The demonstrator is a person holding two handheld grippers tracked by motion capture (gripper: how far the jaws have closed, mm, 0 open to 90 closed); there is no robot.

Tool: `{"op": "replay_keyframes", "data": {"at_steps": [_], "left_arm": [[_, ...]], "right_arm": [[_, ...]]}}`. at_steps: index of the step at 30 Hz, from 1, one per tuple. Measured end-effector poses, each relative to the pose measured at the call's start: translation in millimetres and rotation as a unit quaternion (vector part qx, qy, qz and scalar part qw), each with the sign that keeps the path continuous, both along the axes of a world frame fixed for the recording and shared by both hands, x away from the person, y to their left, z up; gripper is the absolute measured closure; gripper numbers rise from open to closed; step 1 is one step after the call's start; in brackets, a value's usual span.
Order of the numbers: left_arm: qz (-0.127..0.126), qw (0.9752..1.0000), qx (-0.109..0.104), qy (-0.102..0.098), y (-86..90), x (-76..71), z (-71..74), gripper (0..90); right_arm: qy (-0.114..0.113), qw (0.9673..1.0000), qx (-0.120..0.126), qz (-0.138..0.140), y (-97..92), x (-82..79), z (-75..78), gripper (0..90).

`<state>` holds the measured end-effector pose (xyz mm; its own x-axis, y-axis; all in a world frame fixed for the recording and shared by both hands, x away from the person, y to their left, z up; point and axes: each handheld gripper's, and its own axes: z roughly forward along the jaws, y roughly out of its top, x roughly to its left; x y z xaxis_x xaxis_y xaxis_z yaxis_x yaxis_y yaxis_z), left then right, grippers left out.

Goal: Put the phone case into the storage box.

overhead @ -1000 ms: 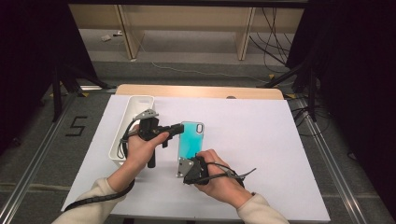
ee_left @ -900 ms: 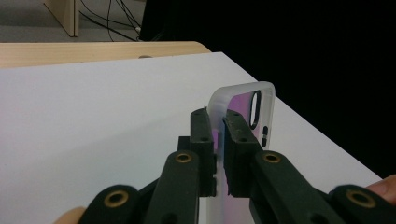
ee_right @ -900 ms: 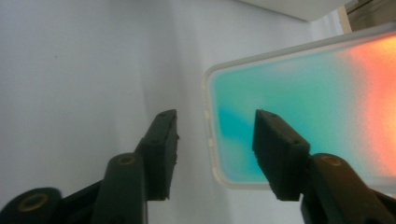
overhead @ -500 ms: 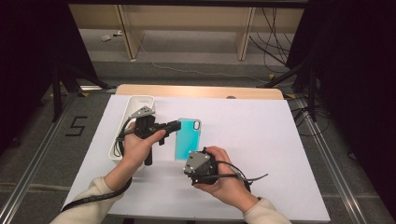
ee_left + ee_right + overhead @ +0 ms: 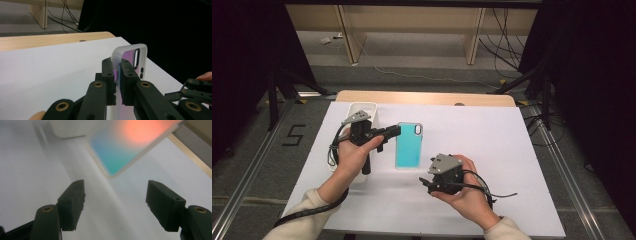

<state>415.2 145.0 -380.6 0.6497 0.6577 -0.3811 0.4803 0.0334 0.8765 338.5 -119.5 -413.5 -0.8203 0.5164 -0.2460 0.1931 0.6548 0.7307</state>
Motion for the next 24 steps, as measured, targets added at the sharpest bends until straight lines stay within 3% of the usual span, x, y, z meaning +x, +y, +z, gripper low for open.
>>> {"op": "replay_keyframes", "data": {"at_steps": [12, 13, 19, 24], "left_arm": [[0.002, 1.0000, -0.003, -0.004, 9.0, 2.3, 4.9, 83.2], [0.003, 1.0000, -0.001, -0.004, 9.8, 2.4, 5.3, 83.1], [0.008, 0.9999, -0.004, -0.009, 15.2, 3.8, 8.7, 83.1], [0.009, 0.9999, -0.004, -0.010, 17.7, 4.1, 10.7, 83.2]], "right_arm": [[0.026, 0.9978, 0.045, -0.041, -33.9, 0.2, -3.0, 30.4], [0.036, 0.9971, 0.049, -0.046, -36.6, -0.8, -2.8, 30.3], [0.031, 0.9957, 0.059, -0.065, -47.8, -0.5, -2.9, 27.8], [0.040, 0.9935, 0.073, -0.078, -56.6, -1.2, -2.5, 26.7]]}}
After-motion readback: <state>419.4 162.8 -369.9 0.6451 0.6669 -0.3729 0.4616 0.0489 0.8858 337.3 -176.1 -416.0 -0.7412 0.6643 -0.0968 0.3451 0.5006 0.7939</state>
